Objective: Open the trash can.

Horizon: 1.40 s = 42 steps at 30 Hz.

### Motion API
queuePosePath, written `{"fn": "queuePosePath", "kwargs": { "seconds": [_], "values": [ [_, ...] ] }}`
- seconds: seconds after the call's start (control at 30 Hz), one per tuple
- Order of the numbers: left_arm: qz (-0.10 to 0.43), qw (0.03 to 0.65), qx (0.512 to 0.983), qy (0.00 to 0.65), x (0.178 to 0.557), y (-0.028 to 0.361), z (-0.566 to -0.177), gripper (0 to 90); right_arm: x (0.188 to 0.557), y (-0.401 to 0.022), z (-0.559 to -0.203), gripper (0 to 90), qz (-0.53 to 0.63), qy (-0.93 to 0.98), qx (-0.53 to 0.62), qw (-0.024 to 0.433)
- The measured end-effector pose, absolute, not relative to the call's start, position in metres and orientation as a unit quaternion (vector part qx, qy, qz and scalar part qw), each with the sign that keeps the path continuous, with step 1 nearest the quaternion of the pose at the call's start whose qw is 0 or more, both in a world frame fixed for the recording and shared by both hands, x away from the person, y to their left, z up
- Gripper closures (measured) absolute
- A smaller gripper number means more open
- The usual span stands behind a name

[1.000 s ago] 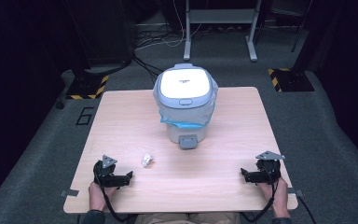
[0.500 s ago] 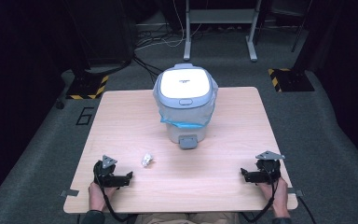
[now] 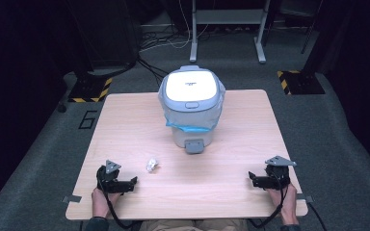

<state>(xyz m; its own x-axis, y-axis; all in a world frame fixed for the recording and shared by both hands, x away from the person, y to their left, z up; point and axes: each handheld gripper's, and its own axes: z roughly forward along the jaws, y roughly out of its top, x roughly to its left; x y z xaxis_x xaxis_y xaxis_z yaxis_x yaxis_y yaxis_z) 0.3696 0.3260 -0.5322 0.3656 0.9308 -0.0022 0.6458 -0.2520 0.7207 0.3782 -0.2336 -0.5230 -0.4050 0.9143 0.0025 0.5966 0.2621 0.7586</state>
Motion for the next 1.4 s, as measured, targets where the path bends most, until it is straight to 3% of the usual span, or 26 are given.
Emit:
{"fn": "queuePosePath", "kwargs": {
  "seconds": [0.67,1.13,1.23,1.37,1.4],
  "values": [
    [0.221,0.323,0.760,0.519,0.370,0.326,-0.532,0.0,0.392,-0.171,-0.488,7.4,0.384,0.790,0.428,0.215],
    [0.220,0.322,0.760,0.520,0.370,0.326,-0.532,0.0,0.406,-0.130,-0.485,10.1,0.386,0.812,0.391,0.195],
    [0.220,0.322,0.760,0.520,0.370,0.326,-0.532,0.0,0.407,-0.127,-0.485,13.7,0.391,0.812,0.387,0.194],
    [0.221,0.322,0.760,0.520,0.370,0.326,-0.532,0.0,0.409,-0.120,-0.486,36.2,0.398,0.815,0.376,0.191],
    [0.221,0.322,0.760,0.520,0.370,0.326,-0.532,0.0,0.409,-0.120,-0.486,36.2,0.398,0.815,0.376,0.191]
  ]
}}
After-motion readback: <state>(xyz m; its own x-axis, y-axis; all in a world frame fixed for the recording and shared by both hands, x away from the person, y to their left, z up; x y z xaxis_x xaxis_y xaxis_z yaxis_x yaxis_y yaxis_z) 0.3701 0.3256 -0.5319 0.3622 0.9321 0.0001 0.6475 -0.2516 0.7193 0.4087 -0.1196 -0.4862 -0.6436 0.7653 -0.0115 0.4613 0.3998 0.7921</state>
